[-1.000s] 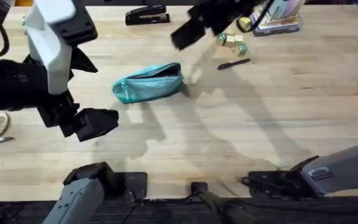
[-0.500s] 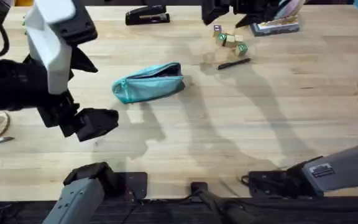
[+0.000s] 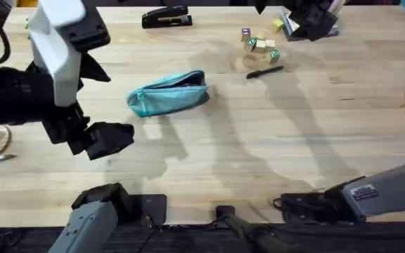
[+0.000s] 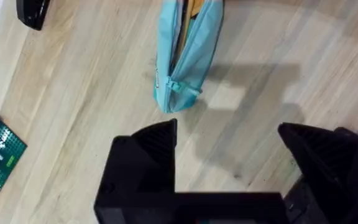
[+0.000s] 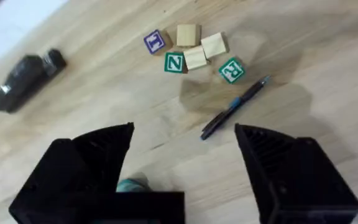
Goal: Unzip the bag, pick up the pens from the table one at a time and place them inside, then zip the bag closed.
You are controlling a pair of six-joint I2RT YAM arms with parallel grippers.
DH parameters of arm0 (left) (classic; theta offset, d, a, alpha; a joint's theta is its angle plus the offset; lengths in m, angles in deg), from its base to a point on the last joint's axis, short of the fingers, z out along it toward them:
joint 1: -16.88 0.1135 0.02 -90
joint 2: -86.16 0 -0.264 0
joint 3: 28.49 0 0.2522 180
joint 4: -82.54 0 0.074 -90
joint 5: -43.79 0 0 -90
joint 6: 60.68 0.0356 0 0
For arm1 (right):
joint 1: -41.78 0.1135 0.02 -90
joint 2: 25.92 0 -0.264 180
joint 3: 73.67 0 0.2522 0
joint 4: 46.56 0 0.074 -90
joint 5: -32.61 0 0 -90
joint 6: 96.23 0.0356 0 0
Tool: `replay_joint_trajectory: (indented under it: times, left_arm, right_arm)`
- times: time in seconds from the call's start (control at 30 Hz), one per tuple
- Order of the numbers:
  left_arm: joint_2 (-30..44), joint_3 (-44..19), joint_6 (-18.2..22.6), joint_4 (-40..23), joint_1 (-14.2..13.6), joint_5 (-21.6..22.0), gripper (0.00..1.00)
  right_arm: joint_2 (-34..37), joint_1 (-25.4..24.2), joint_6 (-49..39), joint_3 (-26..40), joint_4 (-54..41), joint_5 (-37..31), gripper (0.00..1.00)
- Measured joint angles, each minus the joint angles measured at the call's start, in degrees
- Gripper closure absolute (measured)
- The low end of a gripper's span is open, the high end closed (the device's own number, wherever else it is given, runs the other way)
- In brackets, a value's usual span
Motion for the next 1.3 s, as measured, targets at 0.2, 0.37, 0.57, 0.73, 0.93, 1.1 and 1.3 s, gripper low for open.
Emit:
replay_joint_trajectory:
  times: [0.2,0.37,0.57,0.73,0.93,1.1,1.3]
  left_arm:
    - [0.00,0.00,0.00,0.02,0.00,0.01,0.008]
    - [0.00,0.00,0.00,0.00,0.00,0.02,0.006]
    - [0.00,0.00,0.00,0.00,0.00,0.02,0.007]
    - [0.01,0.00,0.00,0.01,0.00,0.00,0.007]
    - [0.00,0.00,0.00,0.00,0.00,0.00,0.007]
    - [0.00,0.00,0.00,0.00,0.00,0.00,0.007]
    - [0.00,0.00,0.00,0.00,0.00,0.00,0.007]
  right_arm:
    - [0.00,0.00,5.07,-0.01,-0.44,0.00,0.003]
    - [0.01,0.00,6.36,-0.01,-0.64,-0.05,0.003]
    - [0.01,0.00,8.48,-0.01,-3.84,-2.49,0.003]
    - [0.05,-0.14,9.94,-0.86,-3.56,-3.92,0.003]
    - [2.16,-0.15,10.53,-4.80,-1.18,-4.33,0.005]
    - [5.09,-0.15,10.67,-6.51,0.63,-4.33,0.006]
    - [8.69,-0.15,10.67,-6.63,1.73,-4.33,0.005]
